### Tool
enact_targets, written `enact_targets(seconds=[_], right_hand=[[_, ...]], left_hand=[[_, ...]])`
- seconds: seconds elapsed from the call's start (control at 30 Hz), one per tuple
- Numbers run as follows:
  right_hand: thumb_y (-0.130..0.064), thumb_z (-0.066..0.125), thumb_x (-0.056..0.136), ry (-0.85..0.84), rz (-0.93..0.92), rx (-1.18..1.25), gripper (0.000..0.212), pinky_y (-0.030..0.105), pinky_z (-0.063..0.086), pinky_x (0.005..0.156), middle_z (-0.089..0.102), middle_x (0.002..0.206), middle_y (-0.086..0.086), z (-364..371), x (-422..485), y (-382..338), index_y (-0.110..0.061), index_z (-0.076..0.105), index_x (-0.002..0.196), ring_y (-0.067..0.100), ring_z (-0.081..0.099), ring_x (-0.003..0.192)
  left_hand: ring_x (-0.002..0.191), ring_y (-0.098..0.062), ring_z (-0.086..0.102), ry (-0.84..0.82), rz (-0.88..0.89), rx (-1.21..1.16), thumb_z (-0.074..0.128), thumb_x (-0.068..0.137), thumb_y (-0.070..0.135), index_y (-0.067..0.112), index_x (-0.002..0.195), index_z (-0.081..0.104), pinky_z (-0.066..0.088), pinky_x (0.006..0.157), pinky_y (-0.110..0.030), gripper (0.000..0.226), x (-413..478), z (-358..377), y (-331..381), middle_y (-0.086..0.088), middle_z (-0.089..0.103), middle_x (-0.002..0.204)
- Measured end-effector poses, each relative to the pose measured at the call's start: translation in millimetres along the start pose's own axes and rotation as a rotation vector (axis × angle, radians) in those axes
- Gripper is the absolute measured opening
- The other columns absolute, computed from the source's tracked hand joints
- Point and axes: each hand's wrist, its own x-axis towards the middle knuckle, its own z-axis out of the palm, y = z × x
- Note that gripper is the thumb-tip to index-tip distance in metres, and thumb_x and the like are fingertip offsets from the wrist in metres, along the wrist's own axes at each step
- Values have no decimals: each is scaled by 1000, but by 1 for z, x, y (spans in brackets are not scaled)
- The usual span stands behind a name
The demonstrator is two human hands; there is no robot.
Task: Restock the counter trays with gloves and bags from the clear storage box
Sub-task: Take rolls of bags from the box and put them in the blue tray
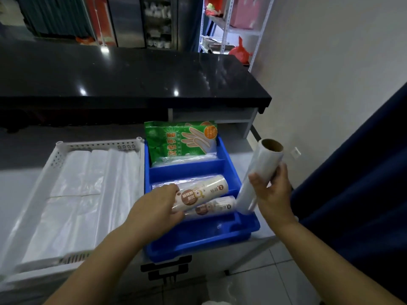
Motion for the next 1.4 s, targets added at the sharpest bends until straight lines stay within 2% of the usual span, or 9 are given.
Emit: enact_targets(seconds=[0.1, 0.2, 0.33, 0.57, 0.7, 0.77, 0.93, 1.1, 1.4], right_hand=[[-43, 65, 73, 91, -20, -26, 43, 27, 52, 80, 55, 102, -16, -11, 8, -4, -52, 41, 107, 1, 60, 95], [-46, 65, 72, 121, -28, -72, 48, 26, 52, 76, 55, 101, -16, -18, 10, -2, -37, 42, 112, -2, 60, 93], [-51, 64, 71, 96, -14, -113, 45, 12, 51, 65, 54, 98, -23, -19, 8, 5, -43, 41, 109, -12, 57, 94], [-53, 64, 69, -13, -11, -152, 41, 1, 48, 58, 53, 98, -31, -12, 10, 6, -57, 40, 102, -19, 54, 94], [-53, 65, 67, -161, -19, -202, 43, 11, 52, 65, 55, 102, -29, -2, 16, 0, -51, 44, 105, -5, 60, 96], [-52, 68, 69, -233, -104, -332, 56, 21, 53, 75, 59, 112, -14, 6, 18, -1, -33, 49, 118, 8, 61, 96], [-48, 74, 70, -604, -498, -796, 63, 36, 50, 81, 65, 109, 1, 38, 17, 7, -24, 51, 124, 20, 58, 96], [-53, 65, 74, -945, -649, -1053, 62, 38, 39, 80, 62, 105, 9, 74, 7, 23, -18, 48, 122, 31, 53, 96], [-57, 55, 80, -995, -728, -1034, 60, 39, 40, 85, 56, 112, 7, 84, 3, 37, -19, 42, 125, 27, 50, 98]], left_hand=[[92, -8, 46, -89, 121, 28, 62, 69, 54, 33, 110, 48, 40, 65, -24, 47, 6, 19, 12, 11, 51, 108], [100, -7, 39, -117, 213, 68, 65, 67, 58, 31, 118, 53, 39, 78, -23, 59, 11, 40, 17, 10, 48, 112], [98, -7, 37, -109, 192, 18, 69, 65, 58, 32, 118, 50, 37, 82, -24, 61, 13, 59, 15, 11, 50, 114], [92, -4, 36, -158, 183, -54, 72, 68, 50, 38, 86, 43, 36, 77, -19, 36, 17, 64, 14, 18, 44, 102], [95, -4, 39, -151, 182, -68, 73, 70, 46, 33, 97, 53, 40, 82, -20, 36, 15, 57, 14, 15, 49, 107], [94, -4, 41, -104, 142, -94, 73, 71, 43, 32, 99, 56, 39, 79, -20, 34, 14, 42, 9, 17, 48, 99], [76, -6, 49, 150, -88, -119, 69, 80, 32, 32, 78, 55, 35, 62, -20, 14, 3, -9, -25, 16, 51, 75], [69, 0, 52, 204, -248, -118, 64, 83, 36, 35, 73, 55, 35, 54, -15, 14, -24, -19, -44, 16, 57, 71], [74, 4, 54, 214, -367, -150, 62, 83, 42, 42, 75, 52, 37, 57, -13, 13, -46, -6, -35, 18, 58, 76]])
